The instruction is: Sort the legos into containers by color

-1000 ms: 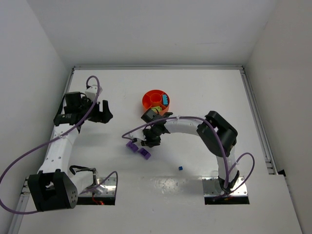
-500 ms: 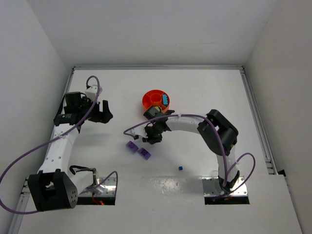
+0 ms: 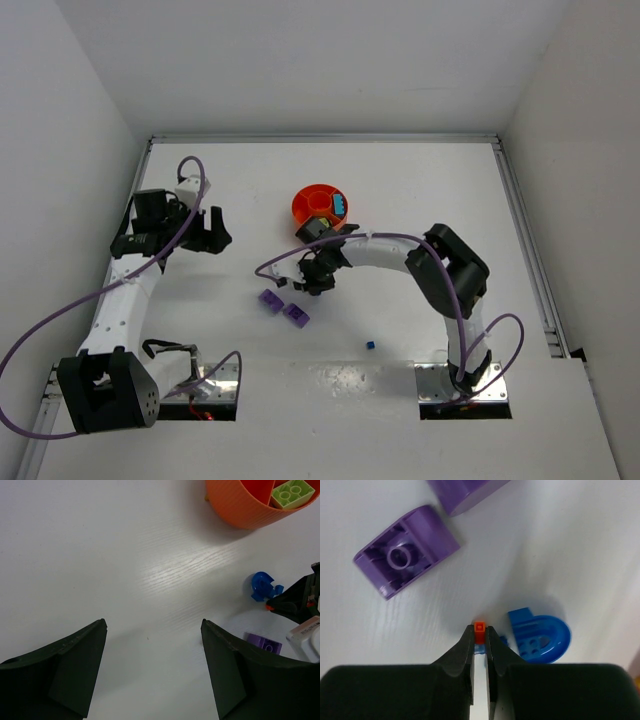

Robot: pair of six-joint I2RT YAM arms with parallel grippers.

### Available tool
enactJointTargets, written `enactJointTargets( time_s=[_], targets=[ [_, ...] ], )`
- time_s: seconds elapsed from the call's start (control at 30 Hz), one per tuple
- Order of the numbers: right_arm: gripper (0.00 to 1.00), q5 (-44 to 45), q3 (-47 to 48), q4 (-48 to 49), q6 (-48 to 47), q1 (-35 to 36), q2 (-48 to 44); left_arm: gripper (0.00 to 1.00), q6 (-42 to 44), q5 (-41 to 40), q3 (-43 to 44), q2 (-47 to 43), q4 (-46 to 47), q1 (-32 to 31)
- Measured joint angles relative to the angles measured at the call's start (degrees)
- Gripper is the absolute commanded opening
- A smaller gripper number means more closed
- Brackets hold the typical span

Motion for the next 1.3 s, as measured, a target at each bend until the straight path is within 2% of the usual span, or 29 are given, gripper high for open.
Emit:
enactJointTargets(
  time_s=[0.27,0.5,0.63,1.07,1.3],
  targets=[
    [0.03,-4.2,0.8,-7.5,2.8,0.0,-4.2,0.82,0.0,0.0,-0.1,0.0,0.0,0.0],
    [0.01,-8.3,8.3,-10.1,8.6,-0.2,-9.6,0.82,0.0,0.0,-0.6,0.0,0.1,0.0],
    [0.00,-7.7,12.4,-9.4,13.3,-1.4,-9.9,0.82,0.0,0.0,-0.8,0.0,0.1,0.0],
    [0.00,0.7,33.5,-6.9,23.3,-13.3,1.4,0.82,0.0,0.0,-0.8,0.0,0.4,0.0],
    [0.00,2.7,35.8,-7.0,25.2,-18.6,5.1,0.82,0.0,0.0,-0.8,0.0,0.4,0.0]
  ],
)
